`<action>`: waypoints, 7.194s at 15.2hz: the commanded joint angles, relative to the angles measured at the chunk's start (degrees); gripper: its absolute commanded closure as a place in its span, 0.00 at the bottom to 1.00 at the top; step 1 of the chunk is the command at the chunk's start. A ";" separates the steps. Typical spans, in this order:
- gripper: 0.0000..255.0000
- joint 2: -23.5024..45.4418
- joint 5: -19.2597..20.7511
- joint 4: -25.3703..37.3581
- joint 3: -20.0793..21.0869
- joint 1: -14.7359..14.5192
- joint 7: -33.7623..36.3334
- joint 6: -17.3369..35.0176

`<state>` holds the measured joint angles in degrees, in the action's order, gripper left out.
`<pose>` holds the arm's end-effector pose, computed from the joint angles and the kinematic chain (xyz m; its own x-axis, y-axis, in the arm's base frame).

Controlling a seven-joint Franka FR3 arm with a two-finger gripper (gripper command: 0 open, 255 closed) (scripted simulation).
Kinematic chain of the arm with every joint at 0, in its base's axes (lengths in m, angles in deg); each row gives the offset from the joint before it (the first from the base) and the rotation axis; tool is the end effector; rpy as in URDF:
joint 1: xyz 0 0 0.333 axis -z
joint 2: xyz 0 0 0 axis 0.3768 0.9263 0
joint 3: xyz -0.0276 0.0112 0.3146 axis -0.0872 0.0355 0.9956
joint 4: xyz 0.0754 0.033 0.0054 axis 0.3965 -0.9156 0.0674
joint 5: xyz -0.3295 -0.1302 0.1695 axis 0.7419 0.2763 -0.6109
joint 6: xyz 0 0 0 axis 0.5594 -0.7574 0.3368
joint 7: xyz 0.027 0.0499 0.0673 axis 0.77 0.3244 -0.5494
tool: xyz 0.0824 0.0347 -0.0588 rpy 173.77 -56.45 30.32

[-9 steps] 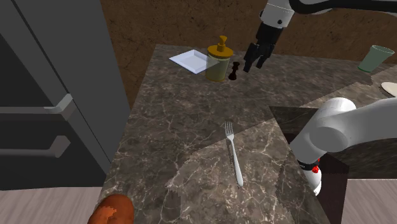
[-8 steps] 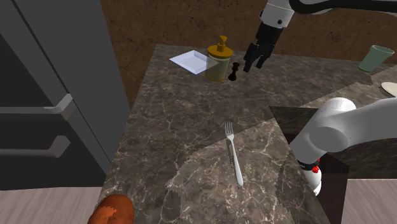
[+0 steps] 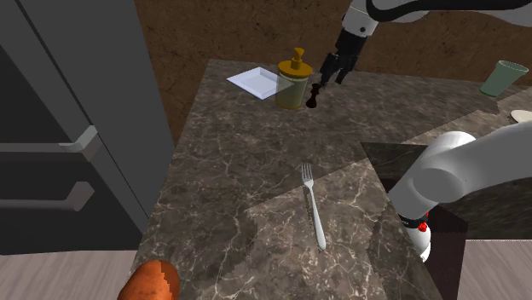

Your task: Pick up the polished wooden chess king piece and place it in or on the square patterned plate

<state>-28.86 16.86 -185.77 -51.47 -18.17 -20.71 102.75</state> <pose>0.3741 -0.0647 0.5336 0.9849 -0.1556 0.0759 -0.1465 -0.9827 -0.1137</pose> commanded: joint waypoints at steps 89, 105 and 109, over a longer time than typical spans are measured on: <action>1.00 56.88 -6.42 58.91 -2.37 -2.19 -0.90 1.10; 0.00 56.86 -6.49 57.38 -2.34 -2.26 -1.09 2.60; 0.00 55.86 -6.22 63.07 -2.61 -1.73 -0.74 -4.10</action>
<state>27.21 10.60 -123.78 -54.03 -20.02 -21.47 100.03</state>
